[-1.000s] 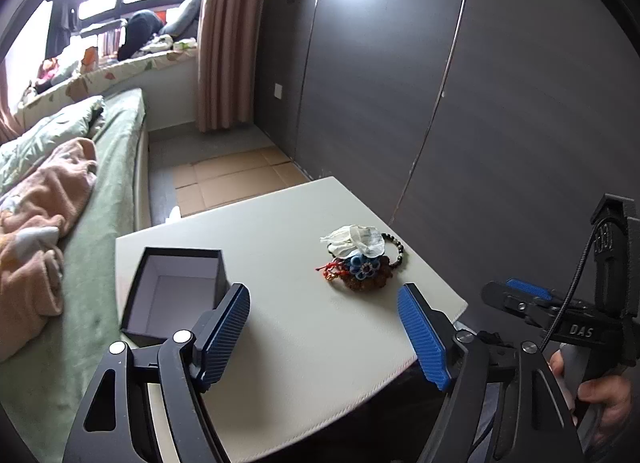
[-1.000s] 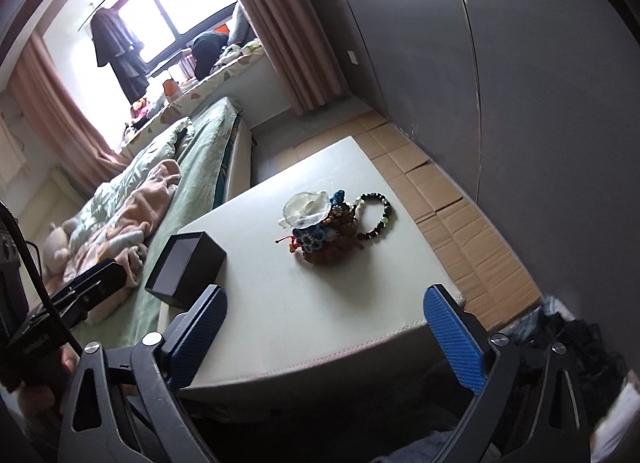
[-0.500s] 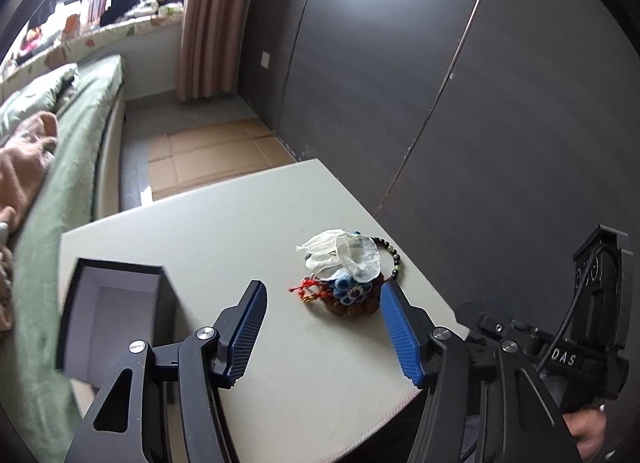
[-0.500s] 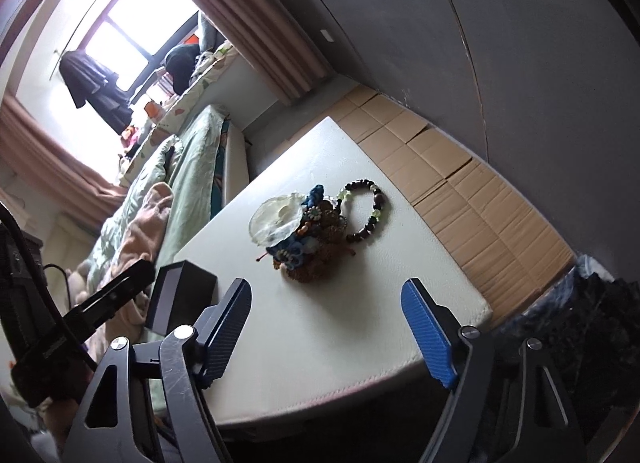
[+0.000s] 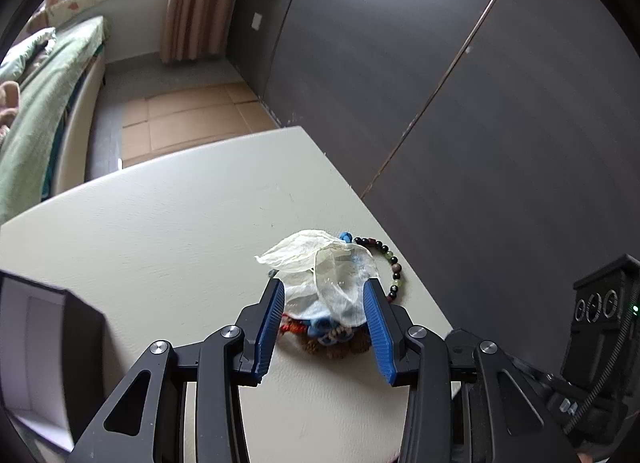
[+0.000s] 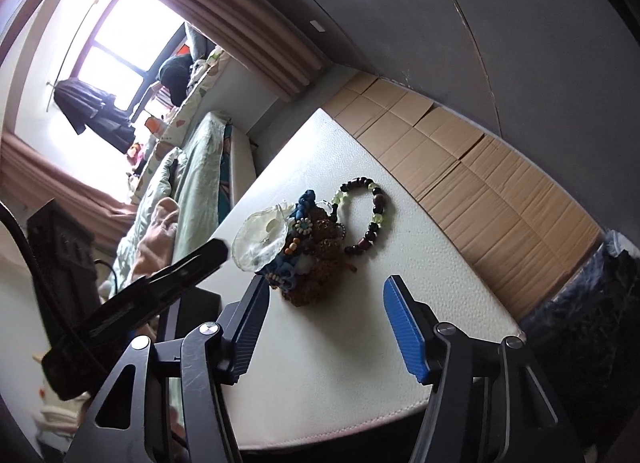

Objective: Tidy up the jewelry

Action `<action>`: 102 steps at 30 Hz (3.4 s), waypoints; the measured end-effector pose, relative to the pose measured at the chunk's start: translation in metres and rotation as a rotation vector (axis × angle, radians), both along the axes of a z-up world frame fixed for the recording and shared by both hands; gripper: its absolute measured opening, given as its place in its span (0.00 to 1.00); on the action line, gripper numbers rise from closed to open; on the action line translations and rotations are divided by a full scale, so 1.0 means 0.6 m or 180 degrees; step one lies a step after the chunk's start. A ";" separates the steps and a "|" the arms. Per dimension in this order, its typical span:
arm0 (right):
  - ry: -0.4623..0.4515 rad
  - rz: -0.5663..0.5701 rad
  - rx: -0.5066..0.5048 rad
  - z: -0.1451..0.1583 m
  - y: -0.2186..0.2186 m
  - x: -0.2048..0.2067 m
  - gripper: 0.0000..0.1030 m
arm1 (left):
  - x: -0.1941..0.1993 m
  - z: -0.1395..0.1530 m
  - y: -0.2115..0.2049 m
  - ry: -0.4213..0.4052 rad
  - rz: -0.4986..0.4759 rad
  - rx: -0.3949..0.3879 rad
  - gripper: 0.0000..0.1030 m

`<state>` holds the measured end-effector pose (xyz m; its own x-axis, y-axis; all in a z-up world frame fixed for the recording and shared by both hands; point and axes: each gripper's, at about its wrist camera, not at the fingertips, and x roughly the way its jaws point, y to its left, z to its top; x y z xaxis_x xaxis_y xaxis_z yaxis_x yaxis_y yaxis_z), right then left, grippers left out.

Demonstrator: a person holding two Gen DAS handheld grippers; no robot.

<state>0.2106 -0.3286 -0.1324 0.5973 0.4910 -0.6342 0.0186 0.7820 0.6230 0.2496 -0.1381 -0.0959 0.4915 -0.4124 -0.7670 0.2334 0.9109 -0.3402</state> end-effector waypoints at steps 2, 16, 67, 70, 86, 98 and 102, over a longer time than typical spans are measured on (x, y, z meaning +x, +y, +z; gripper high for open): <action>0.0004 0.0001 0.0027 -0.003 0.000 0.003 0.59 | 0.008 -0.010 -0.009 0.0047 -0.0010 0.0003 0.36; -0.0007 0.0144 0.0121 -0.004 0.027 0.033 0.59 | -0.027 0.035 0.041 -0.0236 0.0256 -0.0024 0.00; -0.0156 0.0921 -0.0039 0.090 0.272 0.063 0.11 | -0.141 0.067 0.364 -0.0053 0.1287 -0.0672 0.61; -0.0180 0.1056 -0.0032 0.096 0.309 0.059 0.11 | -0.161 0.072 0.381 -0.0182 0.1405 -0.0744 0.78; 0.0165 0.1575 0.0178 0.053 0.453 0.071 0.35 | -0.225 0.070 0.464 -0.0155 0.1868 -0.0641 0.79; 0.0070 0.1330 -0.0014 0.078 0.374 0.043 0.76 | -0.221 0.085 0.427 -0.0320 0.1728 -0.0738 0.99; 0.0008 0.1132 -0.0033 0.092 0.310 0.037 0.84 | -0.212 0.087 0.399 -0.0298 0.1613 -0.0725 0.99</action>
<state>0.2325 -0.1425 -0.0771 0.3886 0.6615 -0.6414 -0.2544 0.7461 0.6153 0.1222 0.1015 -0.0439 0.7331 -0.2572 -0.6297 -0.1755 0.8229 -0.5404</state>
